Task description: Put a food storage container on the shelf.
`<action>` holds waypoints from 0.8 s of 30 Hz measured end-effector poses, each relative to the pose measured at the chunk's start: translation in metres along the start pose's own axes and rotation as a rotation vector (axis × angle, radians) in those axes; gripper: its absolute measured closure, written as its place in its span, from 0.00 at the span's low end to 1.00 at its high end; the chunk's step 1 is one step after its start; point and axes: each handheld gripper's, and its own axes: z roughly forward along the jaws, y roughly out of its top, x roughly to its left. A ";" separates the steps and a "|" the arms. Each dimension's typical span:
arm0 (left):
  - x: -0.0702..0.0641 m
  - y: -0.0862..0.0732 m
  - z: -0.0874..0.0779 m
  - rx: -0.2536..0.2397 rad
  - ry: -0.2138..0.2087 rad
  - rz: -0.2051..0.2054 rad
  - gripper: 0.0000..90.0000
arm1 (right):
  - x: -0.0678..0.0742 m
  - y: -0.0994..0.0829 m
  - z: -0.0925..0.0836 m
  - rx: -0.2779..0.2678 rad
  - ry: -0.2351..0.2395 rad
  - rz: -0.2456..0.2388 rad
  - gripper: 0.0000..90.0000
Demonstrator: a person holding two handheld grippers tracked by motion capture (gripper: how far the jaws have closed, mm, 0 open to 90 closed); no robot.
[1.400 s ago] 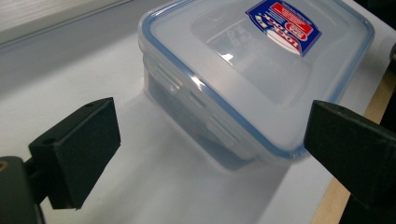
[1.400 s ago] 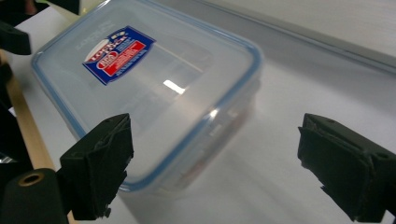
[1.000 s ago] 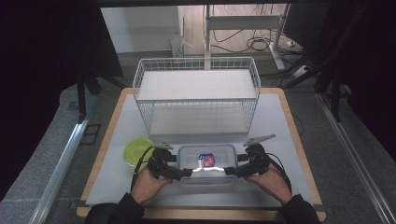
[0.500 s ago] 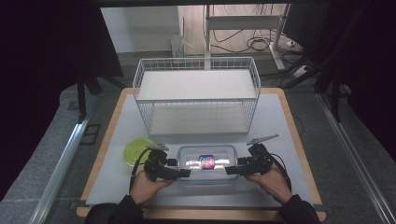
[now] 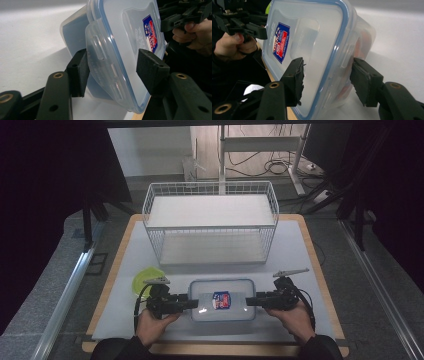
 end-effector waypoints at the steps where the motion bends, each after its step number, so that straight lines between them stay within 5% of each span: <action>1: -0.001 0.000 0.000 -0.002 0.004 0.000 0.50 | 0.000 0.000 0.000 -0.006 0.001 0.011 0.52; 12: -0.007 0.006 0.000 -0.038 0.060 0.033 0.53 | 0.002 -0.001 -0.004 -0.065 -0.021 0.041 0.58; 24: -0.015 0.024 -0.009 -0.066 0.092 0.087 0.53 | 0.007 0.014 -0.012 -0.125 -0.016 -0.012 0.59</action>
